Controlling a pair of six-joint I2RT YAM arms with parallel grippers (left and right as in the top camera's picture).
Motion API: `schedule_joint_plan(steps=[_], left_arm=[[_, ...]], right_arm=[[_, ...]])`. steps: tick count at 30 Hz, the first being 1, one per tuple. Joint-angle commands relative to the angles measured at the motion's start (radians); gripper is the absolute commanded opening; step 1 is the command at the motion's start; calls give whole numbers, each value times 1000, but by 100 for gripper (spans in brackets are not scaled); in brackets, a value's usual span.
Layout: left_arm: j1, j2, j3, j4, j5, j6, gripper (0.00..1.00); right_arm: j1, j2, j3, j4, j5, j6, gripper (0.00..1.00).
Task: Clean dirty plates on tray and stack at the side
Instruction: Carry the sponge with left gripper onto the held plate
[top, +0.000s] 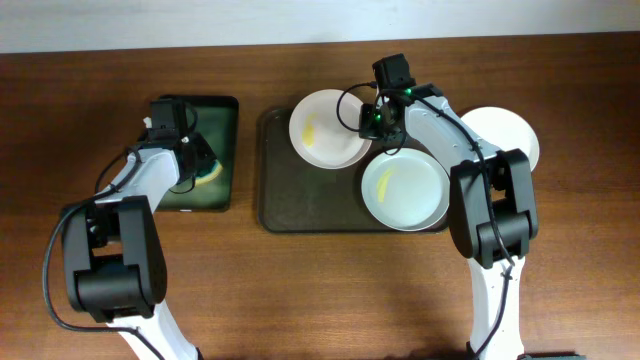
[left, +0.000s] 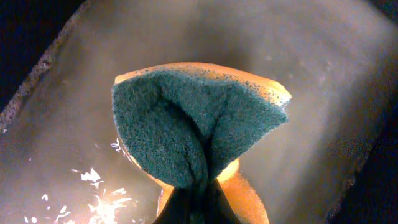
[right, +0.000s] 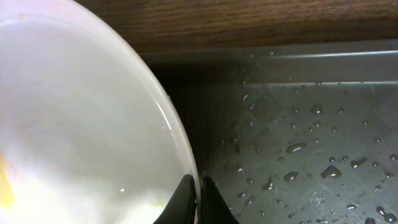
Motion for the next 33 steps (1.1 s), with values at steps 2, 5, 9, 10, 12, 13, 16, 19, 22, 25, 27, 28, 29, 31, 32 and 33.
schedule_joint_plan(steps=[2, 5, 9, 10, 12, 13, 16, 19, 22, 25, 27, 28, 29, 31, 32, 33], left_arm=[[-3, -136, -4, 3, 8, 67, 0], [-5, -219, -4, -5, 28, 67, 0], [-13, -277, -4, -24, 80, 67, 0], [-17, -281, -4, -32, 92, 67, 0], [-21, -281, -5, -43, 124, 68, 0], [-23, -281, -5, -48, 142, 72, 0], [-34, -282, -5, -48, 215, 111, 0], [-49, -287, -5, -52, 235, 119, 0], [-61, -298, -5, -52, 253, 132, 0], [-75, -306, -5, -53, 363, 224, 0], [-101, -306, -5, -62, 426, 243, 0], [-119, -306, -5, -71, 434, 243, 0], [-137, -306, -5, -79, 433, 243, 0], [-180, -306, -5, -81, 433, 243, 0], [-199, -306, -5, -77, 432, 243, 0], [-209, -306, -5, -75, 432, 243, 0]], right_arm=[[5, -71, -10, -40, -11, -15, 4], [11, -84, -10, -80, -93, -62, 4], [36, -84, -10, -162, -96, -109, 4], [45, -84, -10, -180, -95, -119, 4], [61, -84, -10, -215, -95, -126, 4], [66, -84, -10, -229, -95, -126, 4], [84, -82, -11, -269, -77, -151, 4], [97, -71, -22, -267, -58, -151, 4], [101, -65, -44, -260, -58, -151, 4], [104, -60, -71, -243, -58, -151, 4], [104, -59, -93, -223, -60, -151, 4], [104, -59, -97, -222, -61, -151, 4], [104, -60, -98, -222, -62, -151, 4], [105, -59, -104, -224, -66, -151, 5], [108, -59, -106, -225, -65, -151, 5], [108, -59, -109, -225, -66, -152, 4]])
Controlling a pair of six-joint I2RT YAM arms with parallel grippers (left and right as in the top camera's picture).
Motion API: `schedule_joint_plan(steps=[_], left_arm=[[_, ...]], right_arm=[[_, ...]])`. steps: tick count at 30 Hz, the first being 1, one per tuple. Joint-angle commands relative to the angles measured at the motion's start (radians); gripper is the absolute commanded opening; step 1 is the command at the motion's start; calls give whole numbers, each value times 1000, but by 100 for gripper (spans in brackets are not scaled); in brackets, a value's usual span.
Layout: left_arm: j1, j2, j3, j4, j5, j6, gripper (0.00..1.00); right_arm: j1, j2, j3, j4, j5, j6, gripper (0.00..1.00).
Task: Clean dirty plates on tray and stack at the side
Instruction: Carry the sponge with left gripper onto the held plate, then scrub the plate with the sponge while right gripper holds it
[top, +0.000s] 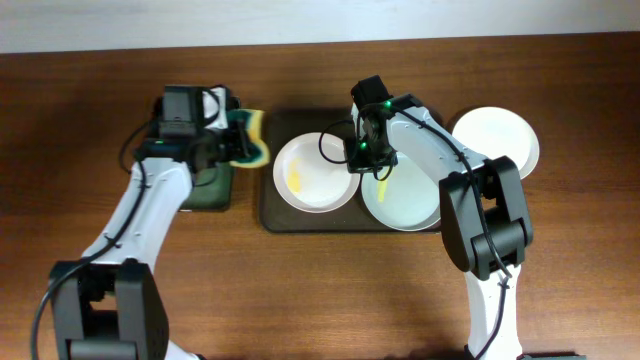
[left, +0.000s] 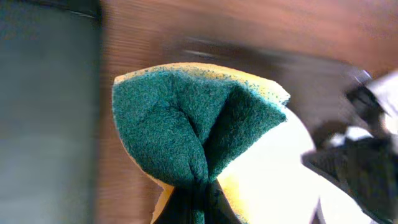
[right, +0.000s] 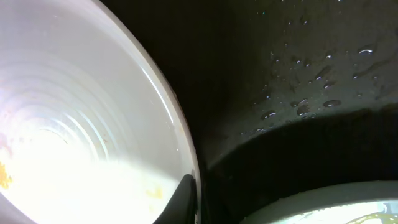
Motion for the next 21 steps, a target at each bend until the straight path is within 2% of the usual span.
schedule_joint_plan(steps=[1, 5, 10, 16, 21], left_arm=[[-69, -39, 2, 10, 48, 31, 0], [-107, -37, 2, -1, -6, 30, 0], [-156, -11, 2, 5, -6, -32, 0], [-231, 86, 2, 78, -36, -121, 0], [-247, 142, 2, 85, -69, -132, 0]], right_arm=[[13, -7, -39, -7, 13, -19, 4], [19, -7, -52, -3, 13, -38, 4], [19, -7, -52, -4, 3, -38, 4], [19, -7, -52, -5, -51, -90, 4], [19, -7, -52, -2, -50, -90, 4]])
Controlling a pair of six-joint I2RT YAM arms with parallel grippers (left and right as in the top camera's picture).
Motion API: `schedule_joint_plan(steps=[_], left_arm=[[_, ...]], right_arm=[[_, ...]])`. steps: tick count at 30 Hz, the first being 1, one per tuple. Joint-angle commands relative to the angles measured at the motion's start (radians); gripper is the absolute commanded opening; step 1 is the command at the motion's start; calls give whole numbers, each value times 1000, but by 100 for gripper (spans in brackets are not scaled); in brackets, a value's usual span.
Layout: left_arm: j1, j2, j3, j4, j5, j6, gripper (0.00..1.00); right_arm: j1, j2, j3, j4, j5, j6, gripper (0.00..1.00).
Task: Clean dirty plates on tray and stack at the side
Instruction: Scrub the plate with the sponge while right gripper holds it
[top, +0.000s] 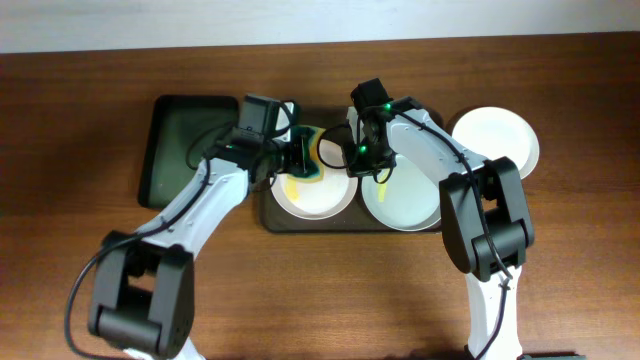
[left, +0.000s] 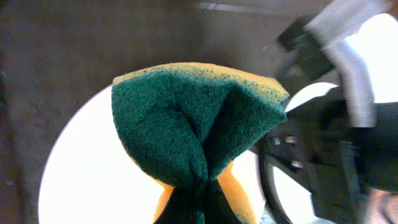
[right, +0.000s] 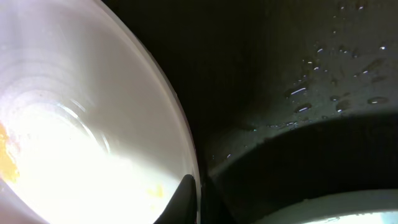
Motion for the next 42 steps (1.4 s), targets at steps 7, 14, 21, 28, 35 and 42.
schedule_joint_plan(steps=[7, 14, 21, 28, 35, 42], left_arm=[[-4, 86, 1, -15, -58, -93, 0], [-53, 181, 1, -14, -50, -106, 0], [-70, 213, 1, -84, -385, -102, 0], [-70, 206, 4, -153, -846, -102, 0], [-70, 92, 31, -152, -862, -102, 0], [-70, 11, 35, -129, -452, -102, 0]], right_arm=[[15, 3, -27, -3, 18, -21, 4], [15, 3, -27, -2, 18, -21, 4], [15, 3, -27, -3, 21, -21, 4], [15, 3, -27, -4, 48, -21, 4], [15, 3, -27, -4, 47, -21, 4], [15, 3, -27, -3, 47, -21, 4]])
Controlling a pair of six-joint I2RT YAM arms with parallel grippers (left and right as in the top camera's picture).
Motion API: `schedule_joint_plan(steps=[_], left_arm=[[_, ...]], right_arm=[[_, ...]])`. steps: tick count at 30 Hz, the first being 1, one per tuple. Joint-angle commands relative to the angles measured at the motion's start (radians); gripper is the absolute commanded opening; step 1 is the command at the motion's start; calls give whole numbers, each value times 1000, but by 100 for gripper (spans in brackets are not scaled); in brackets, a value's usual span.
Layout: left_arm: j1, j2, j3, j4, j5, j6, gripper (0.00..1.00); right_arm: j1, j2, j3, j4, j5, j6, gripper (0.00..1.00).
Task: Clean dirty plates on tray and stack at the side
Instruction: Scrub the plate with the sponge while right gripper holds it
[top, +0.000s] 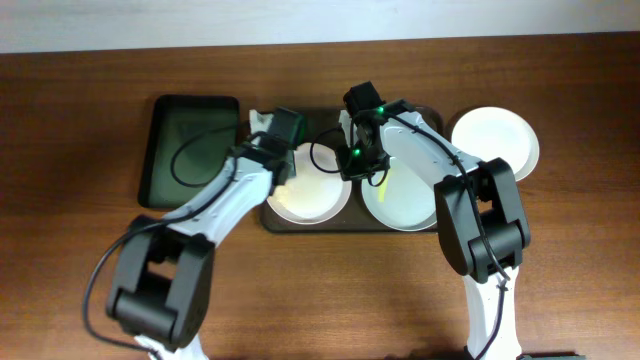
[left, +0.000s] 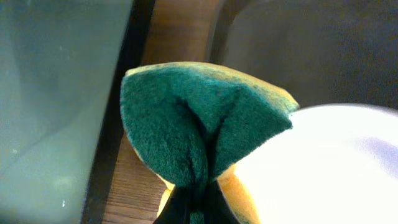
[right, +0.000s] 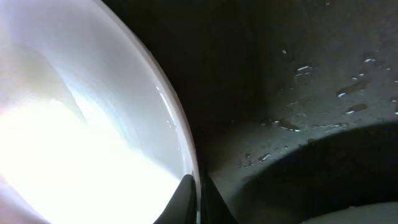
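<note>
A white plate (top: 312, 188) lies on the left half of the dark tray (top: 340, 222). My right gripper (right: 198, 186) is shut on that plate's right rim (right: 181, 134), seen in the overhead view as the right gripper (top: 354, 162). My left gripper (left: 196, 205) is shut on a folded green and yellow sponge (left: 199, 127). It holds the sponge at the plate's left edge (left: 323, 168), above the tray's left border. A second plate (top: 408, 190) with a yellow smear (top: 385, 186) lies on the tray's right half.
A dark green basin of water (top: 188, 150) stands left of the tray, with a strip of wooden table (left: 171, 37) between them. A clean white plate (top: 497, 140) rests on the table to the right of the tray.
The sponge was over the top middle of the held plate; now it is at the plate's left rim. The yellow smear seen in that plate does not show plainly. My right gripper kept its hold.
First the sponge was held in the basin and the right gripper was shut on the rim of a smeared plate at the tray's back. Then that plate lay further forward and the sponge was beside the tray. Later the sponge was over the plate, now at its left rim.
</note>
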Motion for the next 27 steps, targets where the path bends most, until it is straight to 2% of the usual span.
schedule_joint_plan(steps=[1, 4, 5, 17, 19, 22, 23, 27], left_arm=[[9, -42, 2, 22, 287, -2, 0], [7, -42, 2, 41, 451, -2, 0], [6, -42, 2, 41, 465, -2, 0], [2, 106, -3, 40, 412, -2, 0], [3, 131, -3, 33, 357, -2, 0], [3, 158, -3, -4, 200, -2, 0], [3, 162, -3, -36, 88, -2, 0], [4, 151, 0, -90, -162, -2, 0]], right_arm=[[-8, 3, -24, -8, 57, -17, 4], [-8, 3, -24, -8, 57, -17, 4], [-8, 3, -24, -8, 56, -17, 4], [-8, 3, -24, -9, 57, -14, 4], [-8, 3, -24, -9, 57, -14, 4], [-8, 3, -24, -10, 57, -14, 4], [-8, 3, -24, -10, 57, -14, 4], [-8, 3, -24, -11, 57, -14, 4]])
